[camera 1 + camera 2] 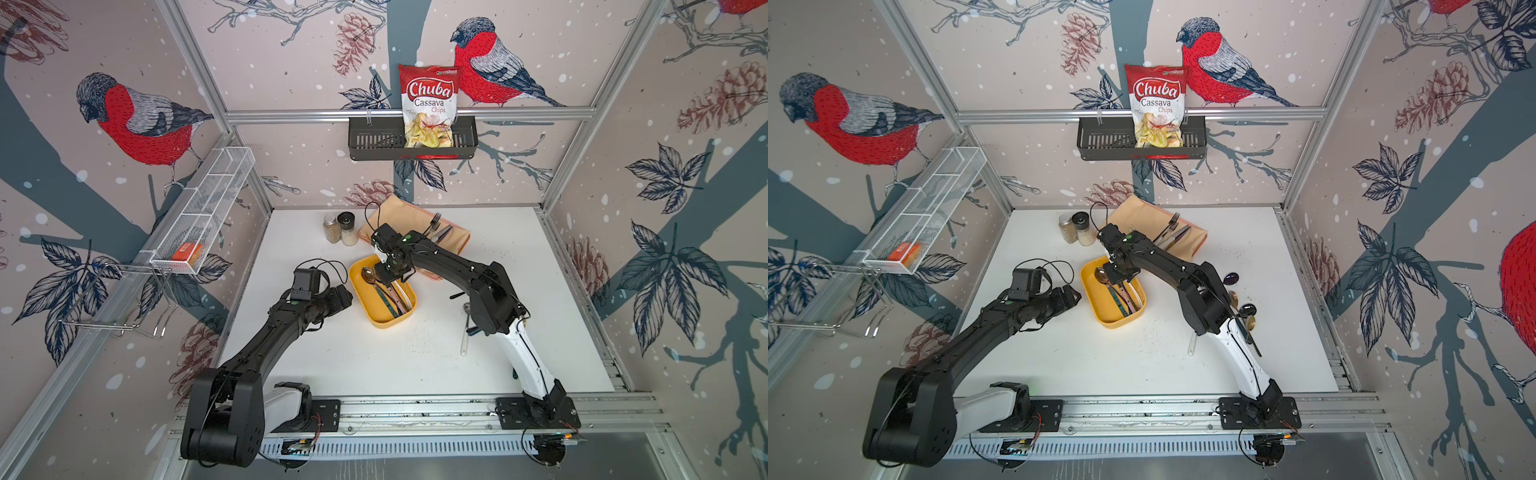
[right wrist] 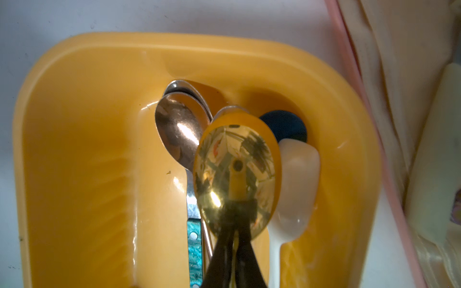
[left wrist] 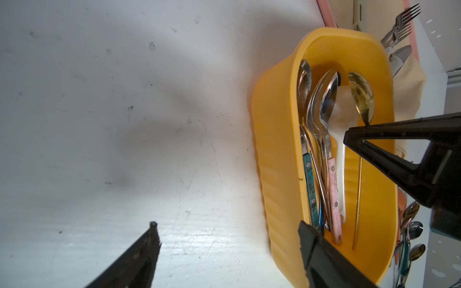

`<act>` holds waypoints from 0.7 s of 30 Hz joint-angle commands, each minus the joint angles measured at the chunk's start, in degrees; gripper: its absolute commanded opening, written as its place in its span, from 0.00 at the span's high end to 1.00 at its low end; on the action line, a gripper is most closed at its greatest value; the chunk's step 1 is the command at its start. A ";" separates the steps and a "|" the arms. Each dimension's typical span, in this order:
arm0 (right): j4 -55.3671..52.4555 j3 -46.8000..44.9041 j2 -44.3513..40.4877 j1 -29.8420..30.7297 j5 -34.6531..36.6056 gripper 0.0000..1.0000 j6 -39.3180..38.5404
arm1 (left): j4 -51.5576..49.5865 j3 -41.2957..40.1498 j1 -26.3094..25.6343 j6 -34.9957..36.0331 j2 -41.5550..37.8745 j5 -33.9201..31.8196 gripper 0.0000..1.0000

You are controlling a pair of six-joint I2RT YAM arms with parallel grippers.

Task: Put the spoon into the storage box
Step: Place the spoon in the storage box.

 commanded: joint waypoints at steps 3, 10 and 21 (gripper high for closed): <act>0.61 0.12 0.86 0.18 -0.61 0.88 0.86 | -0.24 1.03 0.09 1.24 0.13 -0.19 0.11; -0.08 0.63 1.16 0.45 0.37 0.75 0.74 | -1.63 2.54 0.13 2.65 0.08 -0.85 0.11; -3.97 1.34 -5.42 -0.40 5.75 0.66 2.49 | -3.98 6.91 -1.52 6.19 -0.40 -2.41 0.12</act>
